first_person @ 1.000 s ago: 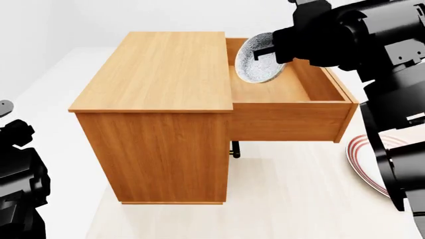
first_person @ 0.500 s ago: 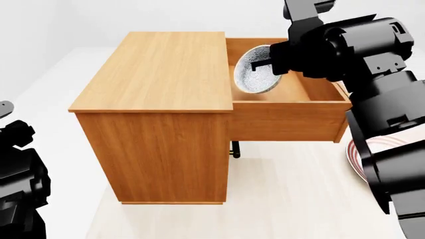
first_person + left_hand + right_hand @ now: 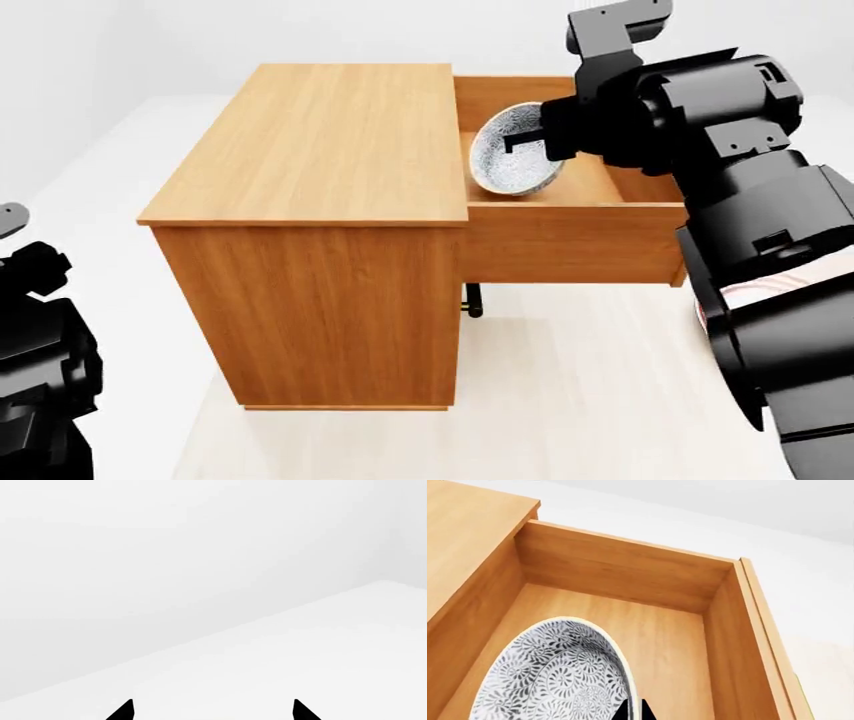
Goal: Open the top drawer of the cabinet and put the bowl in it.
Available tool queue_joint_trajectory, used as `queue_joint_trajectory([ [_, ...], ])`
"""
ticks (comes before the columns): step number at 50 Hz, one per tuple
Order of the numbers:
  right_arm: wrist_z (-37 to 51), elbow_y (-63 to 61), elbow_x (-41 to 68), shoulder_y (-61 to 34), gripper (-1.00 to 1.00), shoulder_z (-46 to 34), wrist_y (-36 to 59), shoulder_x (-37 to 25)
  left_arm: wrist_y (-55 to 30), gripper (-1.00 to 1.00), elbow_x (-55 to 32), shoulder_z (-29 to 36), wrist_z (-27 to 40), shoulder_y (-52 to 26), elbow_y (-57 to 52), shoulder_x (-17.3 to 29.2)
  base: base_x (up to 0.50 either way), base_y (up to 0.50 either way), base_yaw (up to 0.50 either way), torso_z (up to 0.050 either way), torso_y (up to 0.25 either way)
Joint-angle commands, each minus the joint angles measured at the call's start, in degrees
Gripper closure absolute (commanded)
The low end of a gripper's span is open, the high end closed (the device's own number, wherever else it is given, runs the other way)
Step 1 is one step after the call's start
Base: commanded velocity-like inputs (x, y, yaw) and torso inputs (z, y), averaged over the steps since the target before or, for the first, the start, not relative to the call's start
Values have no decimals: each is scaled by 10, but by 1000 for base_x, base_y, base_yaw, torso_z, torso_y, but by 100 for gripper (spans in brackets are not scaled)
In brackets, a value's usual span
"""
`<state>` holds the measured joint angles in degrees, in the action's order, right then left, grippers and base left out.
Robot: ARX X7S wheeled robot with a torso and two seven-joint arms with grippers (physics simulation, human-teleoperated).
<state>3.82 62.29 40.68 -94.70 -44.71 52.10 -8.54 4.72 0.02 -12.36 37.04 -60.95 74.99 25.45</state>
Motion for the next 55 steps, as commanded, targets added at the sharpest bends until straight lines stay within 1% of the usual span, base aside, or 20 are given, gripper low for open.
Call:
queue_joint_trajectory([
  [1,-14,33,-10,1,100,-4,-19,8,0,-100,0,1,0,-1,0,0,0,0,0,0,0],
  [21,-32,117,-22,-9,100,-3,-39,25,1,-100,0,2,0,0,0,-2,0,0,0,0,0],
  [22,-32,119,-23,-9,-100,-2,-40,25,1,-100,0,2,0,1,0,-2,0,0,0,0,0],
  [31,-30,117,-26,-12,-100,9,-39,21,1,-100,0,3,0,0,0,-4,0,0,0,0,0],
  [37,-16,95,-20,-14,-100,21,-39,10,2,-100,0,4,0,1,0,-4,0,0,0,0,0],
  [46,57,-70,12,-12,-100,68,-48,-48,2,-100,0,4,0,3,0,-4,0,0,0,0,0],
  [55,101,-147,34,-30,-100,105,-41,-85,2,-100,0,5,0,3,0,-5,0,0,0,0,0],
])
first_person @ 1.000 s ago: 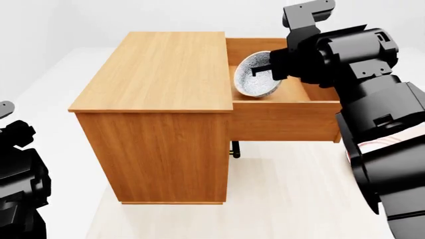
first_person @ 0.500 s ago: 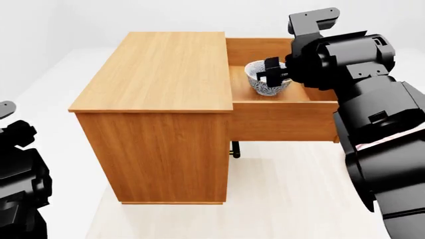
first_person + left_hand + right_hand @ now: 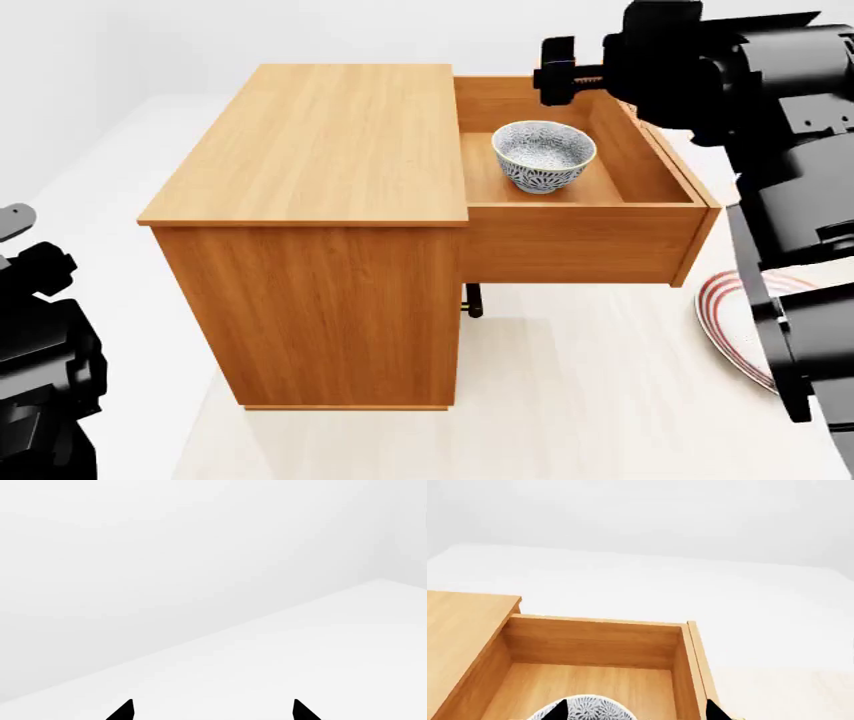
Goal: Open the top drawer of the cabinet and put the bowl in it.
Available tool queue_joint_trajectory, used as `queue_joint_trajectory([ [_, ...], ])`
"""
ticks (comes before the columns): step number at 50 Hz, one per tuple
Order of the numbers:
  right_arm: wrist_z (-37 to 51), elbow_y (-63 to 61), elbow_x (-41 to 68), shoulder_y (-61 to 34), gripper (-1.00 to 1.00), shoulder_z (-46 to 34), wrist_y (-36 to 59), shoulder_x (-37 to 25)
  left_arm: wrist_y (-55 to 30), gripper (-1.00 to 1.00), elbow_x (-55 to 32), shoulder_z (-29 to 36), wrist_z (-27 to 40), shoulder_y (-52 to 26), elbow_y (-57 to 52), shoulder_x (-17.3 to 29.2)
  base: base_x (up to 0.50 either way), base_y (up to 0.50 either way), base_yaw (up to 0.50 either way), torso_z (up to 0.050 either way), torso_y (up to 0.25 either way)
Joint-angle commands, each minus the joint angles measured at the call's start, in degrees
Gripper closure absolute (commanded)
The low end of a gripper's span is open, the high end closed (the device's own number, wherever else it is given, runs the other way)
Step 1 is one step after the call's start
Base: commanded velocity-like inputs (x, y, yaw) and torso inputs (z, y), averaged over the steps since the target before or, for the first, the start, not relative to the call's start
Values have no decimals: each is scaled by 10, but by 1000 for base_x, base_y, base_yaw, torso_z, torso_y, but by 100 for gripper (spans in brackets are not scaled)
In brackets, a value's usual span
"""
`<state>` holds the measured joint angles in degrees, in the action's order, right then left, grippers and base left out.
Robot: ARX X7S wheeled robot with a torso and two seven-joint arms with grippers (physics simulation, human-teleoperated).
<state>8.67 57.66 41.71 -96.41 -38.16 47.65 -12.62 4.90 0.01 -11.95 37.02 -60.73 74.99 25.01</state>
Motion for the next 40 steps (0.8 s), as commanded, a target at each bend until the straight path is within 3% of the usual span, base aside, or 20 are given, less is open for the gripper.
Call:
queue_joint_trajectory([
  [1,56,-110,26,-13,-100,42,4,-48,0,-100,0,1,0,1,0,-1,0,0,0,0,0],
  [20,126,-318,94,65,-100,131,35,-208,1,-100,0,2,-2,-3,0,0,0,0,0,0,0],
  [30,191,-499,200,200,-100,238,65,-334,1,-100,0,2,-4,-2,0,0,0,0,0,0,0],
  [40,198,-620,288,373,-100,328,37,-393,1,-100,-1,0,-5,-2,0,-1,0,0,0,0,0],
])
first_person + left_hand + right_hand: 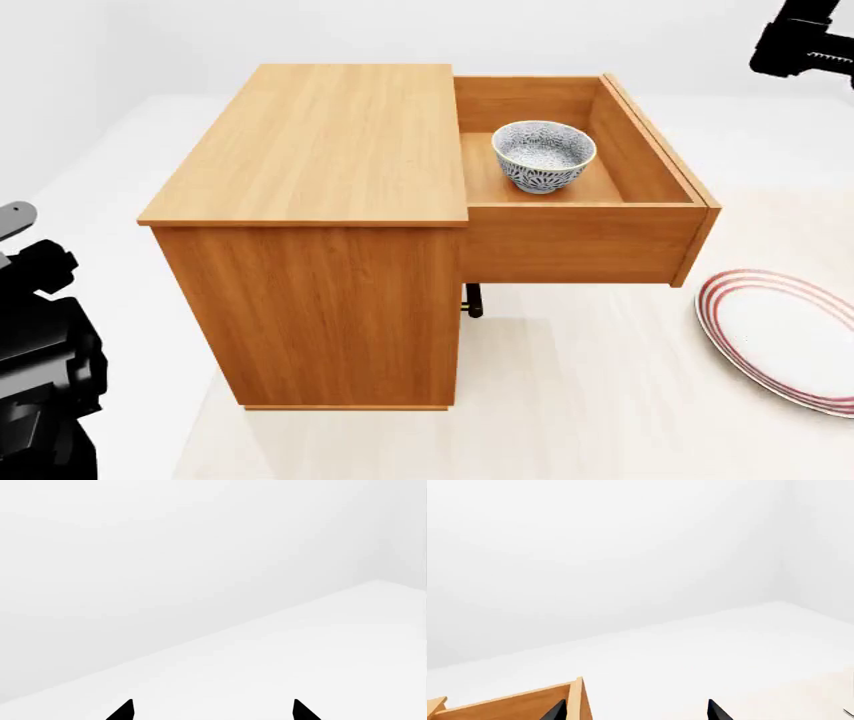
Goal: Open the top drawer of the cabinet and put the bowl in it.
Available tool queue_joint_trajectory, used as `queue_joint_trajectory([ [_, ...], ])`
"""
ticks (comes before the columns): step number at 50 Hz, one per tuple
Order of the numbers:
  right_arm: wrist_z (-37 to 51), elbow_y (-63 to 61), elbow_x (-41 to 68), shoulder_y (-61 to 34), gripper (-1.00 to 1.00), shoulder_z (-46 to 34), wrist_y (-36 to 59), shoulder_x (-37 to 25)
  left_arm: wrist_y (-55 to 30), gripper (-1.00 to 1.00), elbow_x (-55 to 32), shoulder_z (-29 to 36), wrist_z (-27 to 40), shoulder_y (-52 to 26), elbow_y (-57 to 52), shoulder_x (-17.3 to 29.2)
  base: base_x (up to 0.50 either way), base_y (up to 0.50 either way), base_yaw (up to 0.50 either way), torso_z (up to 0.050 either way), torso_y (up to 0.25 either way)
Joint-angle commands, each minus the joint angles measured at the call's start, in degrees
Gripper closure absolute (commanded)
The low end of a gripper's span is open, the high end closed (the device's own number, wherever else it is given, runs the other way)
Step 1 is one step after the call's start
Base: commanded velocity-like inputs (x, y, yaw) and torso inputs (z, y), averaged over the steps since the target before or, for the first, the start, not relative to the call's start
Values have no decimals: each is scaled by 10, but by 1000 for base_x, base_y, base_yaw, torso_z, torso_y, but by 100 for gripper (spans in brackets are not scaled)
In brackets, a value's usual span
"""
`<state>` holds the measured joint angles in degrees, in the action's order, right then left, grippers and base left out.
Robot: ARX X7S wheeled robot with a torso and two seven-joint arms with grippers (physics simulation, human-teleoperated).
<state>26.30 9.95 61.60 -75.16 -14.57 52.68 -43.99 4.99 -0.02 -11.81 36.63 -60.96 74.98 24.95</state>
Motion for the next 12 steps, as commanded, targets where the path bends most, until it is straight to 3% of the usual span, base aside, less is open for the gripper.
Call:
queue_joint_trajectory([
  [1,21,-157,95,180,-100,101,-20,-84,0,-100,0,-1,-1,0,0,0,0,0,0,0,0],
  [12,-14,-234,91,391,-100,186,-113,-93,1,-100,1,-1,0,5,0,-1,0,0,0,0,0],
])
